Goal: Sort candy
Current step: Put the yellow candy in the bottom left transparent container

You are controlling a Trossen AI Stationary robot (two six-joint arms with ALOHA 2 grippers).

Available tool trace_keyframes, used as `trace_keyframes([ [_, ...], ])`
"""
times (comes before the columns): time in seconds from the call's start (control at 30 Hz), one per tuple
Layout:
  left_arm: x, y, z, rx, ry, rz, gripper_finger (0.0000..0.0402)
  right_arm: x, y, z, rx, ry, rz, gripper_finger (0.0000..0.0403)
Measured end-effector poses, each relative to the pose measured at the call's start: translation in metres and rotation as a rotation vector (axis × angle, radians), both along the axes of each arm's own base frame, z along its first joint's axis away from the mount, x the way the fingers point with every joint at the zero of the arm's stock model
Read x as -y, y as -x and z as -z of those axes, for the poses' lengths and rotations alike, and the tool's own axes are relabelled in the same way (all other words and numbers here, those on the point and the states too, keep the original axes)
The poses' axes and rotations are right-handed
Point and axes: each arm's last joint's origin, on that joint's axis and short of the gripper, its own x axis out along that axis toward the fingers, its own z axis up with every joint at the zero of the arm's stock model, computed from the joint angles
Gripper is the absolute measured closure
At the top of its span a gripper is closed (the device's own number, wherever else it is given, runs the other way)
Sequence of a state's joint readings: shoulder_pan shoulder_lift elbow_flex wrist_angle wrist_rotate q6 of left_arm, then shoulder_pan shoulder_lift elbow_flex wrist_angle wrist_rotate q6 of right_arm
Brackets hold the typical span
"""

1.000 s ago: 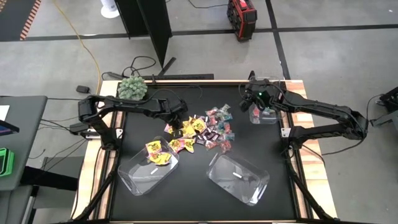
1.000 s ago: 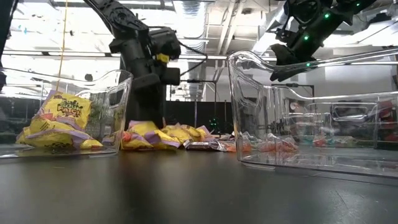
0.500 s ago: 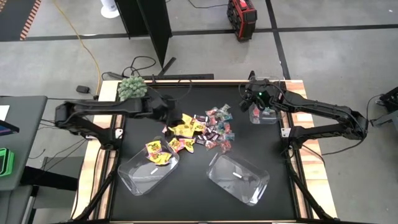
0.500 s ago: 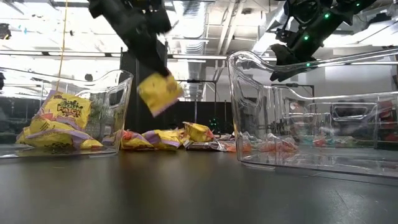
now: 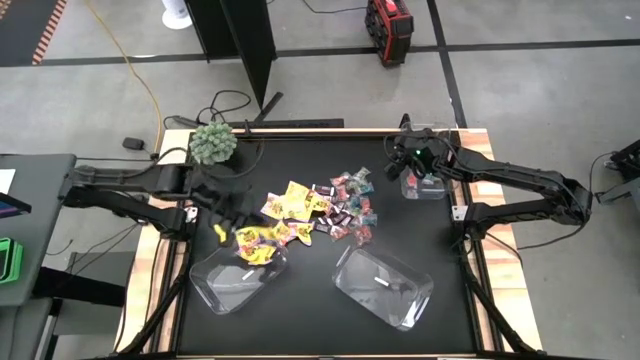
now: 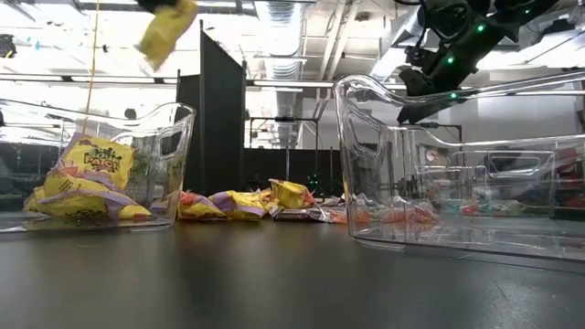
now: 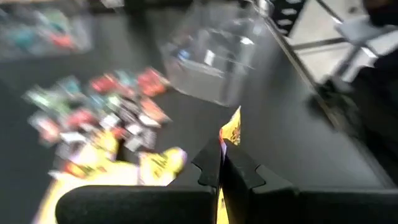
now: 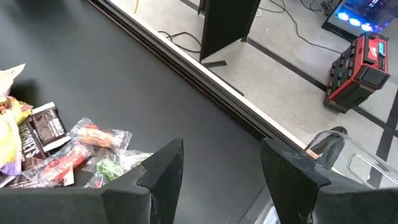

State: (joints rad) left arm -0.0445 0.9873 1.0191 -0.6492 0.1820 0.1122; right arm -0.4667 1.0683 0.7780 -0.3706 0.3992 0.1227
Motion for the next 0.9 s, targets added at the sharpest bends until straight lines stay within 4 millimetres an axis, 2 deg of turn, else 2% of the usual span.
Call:
trace_keyframes([
  [0.1, 0.009, 0.004, 0.007, -0.08, 0.051, -0.037, 0.0401, -0.001, -0.001, -0.001, 0.01, 0.006, -0.007, 0.0177],
  [0.23, 0.015, -0.002, 0.032, -0.196, 0.03, -0.172, 0.0387, -0.008, -0.009, -0.005, 0.034, 0.049, -0.078, 0.0177],
  [0.4, 0.023, -0.011, 0.066, -0.425, 0.05, -0.247, 0.0315, -0.024, -0.02, -0.012, 0.093, 0.099, -0.179, 0.0177],
  [0.53, 0.027, -0.02, 0.083, -0.505, 0.025, -0.267, 0.0237, -0.036, -0.025, -0.011, 0.103, 0.059, -0.3, 0.0177],
  [0.63, 0.027, -0.024, 0.085, -0.543, -0.042, -0.265, 0.0193, -0.043, -0.027, -0.009, 0.097, 0.027, -0.401, 0.0177],
  [0.7, 0.025, -0.024, 0.082, -0.545, -0.074, -0.309, 0.0179, -0.046, -0.028, -0.008, 0.08, 0.023, -0.437, 0.0177],
  [0.9, 0.021, -0.024, 0.066, -0.449, -0.152, -0.392, 0.0174, -0.038, -0.025, -0.005, 0.001, -0.009, -0.479, 0.0177],
])
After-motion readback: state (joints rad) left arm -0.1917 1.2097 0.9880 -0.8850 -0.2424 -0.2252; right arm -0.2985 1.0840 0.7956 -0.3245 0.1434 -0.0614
